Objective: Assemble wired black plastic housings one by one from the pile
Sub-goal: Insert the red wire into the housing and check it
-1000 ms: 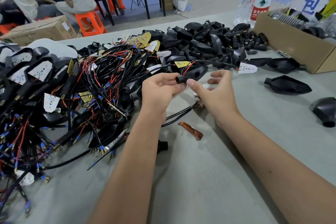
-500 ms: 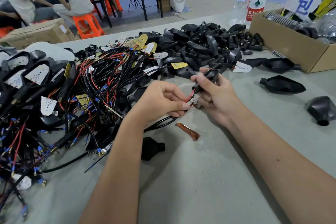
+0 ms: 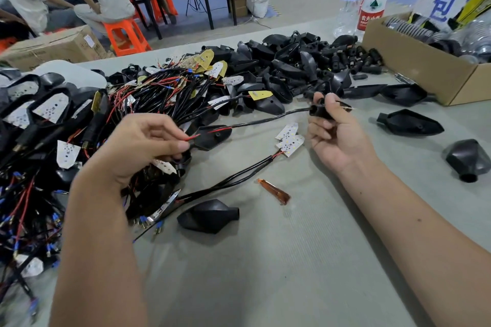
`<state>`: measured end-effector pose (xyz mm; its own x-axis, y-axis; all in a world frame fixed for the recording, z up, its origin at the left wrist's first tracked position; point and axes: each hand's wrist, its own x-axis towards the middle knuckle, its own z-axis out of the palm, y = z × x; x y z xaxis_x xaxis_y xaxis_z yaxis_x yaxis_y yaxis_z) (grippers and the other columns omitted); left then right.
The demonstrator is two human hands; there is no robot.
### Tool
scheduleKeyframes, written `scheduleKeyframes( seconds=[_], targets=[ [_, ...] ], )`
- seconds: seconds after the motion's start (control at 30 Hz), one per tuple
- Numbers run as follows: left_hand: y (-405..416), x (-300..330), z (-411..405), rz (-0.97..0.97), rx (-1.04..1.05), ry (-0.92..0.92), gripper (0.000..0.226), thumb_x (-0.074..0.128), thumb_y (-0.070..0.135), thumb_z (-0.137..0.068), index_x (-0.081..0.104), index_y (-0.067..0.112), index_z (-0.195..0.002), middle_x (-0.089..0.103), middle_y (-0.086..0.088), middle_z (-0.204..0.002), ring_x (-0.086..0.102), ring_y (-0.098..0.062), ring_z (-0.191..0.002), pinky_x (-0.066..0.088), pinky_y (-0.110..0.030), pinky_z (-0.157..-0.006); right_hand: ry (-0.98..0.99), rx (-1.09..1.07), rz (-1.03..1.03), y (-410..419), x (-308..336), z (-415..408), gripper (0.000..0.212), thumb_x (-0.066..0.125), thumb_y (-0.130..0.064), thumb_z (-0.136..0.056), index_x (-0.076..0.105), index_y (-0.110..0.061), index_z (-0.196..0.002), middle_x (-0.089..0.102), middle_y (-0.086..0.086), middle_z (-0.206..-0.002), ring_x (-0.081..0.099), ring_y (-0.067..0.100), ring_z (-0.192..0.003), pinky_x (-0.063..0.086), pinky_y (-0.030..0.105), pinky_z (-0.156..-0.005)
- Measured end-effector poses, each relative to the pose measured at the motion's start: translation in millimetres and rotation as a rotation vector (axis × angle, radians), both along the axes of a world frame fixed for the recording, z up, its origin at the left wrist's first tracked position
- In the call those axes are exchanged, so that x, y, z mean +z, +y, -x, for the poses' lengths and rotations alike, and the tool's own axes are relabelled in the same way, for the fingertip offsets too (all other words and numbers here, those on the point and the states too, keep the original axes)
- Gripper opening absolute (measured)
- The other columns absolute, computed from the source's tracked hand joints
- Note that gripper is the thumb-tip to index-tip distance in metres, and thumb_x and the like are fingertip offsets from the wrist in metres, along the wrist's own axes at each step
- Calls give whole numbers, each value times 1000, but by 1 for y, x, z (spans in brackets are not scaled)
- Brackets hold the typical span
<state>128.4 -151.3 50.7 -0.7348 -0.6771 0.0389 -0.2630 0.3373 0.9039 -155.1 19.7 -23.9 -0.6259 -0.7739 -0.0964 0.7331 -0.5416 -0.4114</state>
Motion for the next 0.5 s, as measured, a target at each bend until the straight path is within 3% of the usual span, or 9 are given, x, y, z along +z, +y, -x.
scheduleKeyframes(
  seconds=[0.17, 0.3, 0.4, 0.5],
  targets=[
    [-15, -2, -16, 156, 183, -17, 23, 83, -3, -74, 79, 20, -74, 72, -3, -63, 65, -5, -57, 54, -15, -60, 152, -14, -80, -2, -1, -8, 45, 72, -2, -78, 58, -26, -113, 74, 7, -101, 34, 7, -49, 26, 17, -40],
    [-15, 0, -19, 206, 213, -183, 28, 86, -4, -74, 79, 23, -74, 73, -5, -67, 66, -10, -64, 54, -29, -79, 288, 17, -76, 1, 2, -12, 54, 72, 1, -76, 54, -24, -120, 72, 7, -108, 38, 8, -53, 28, 17, -43],
    [-10, 9, -9, 293, 206, -203, 21, 92, 13, -73, 80, 28, -82, 75, 12, -76, 65, 3, -71, 50, -25, -78, 391, 60, -77, 2, 4, -17, 54, 70, 2, -78, 52, -21, -124, 72, 7, -111, 40, 8, -53, 31, 17, -44],
    [9, 17, 29, 381, 153, -39, 13, 88, 28, -80, 77, 27, -88, 75, 16, -83, 67, 2, -79, 50, -23, -78, 481, 150, -62, 1, 5, -22, 47, 61, 9, -86, 51, -20, -121, 71, 8, -118, 38, 9, -55, 29, 18, -46]
  ],
)
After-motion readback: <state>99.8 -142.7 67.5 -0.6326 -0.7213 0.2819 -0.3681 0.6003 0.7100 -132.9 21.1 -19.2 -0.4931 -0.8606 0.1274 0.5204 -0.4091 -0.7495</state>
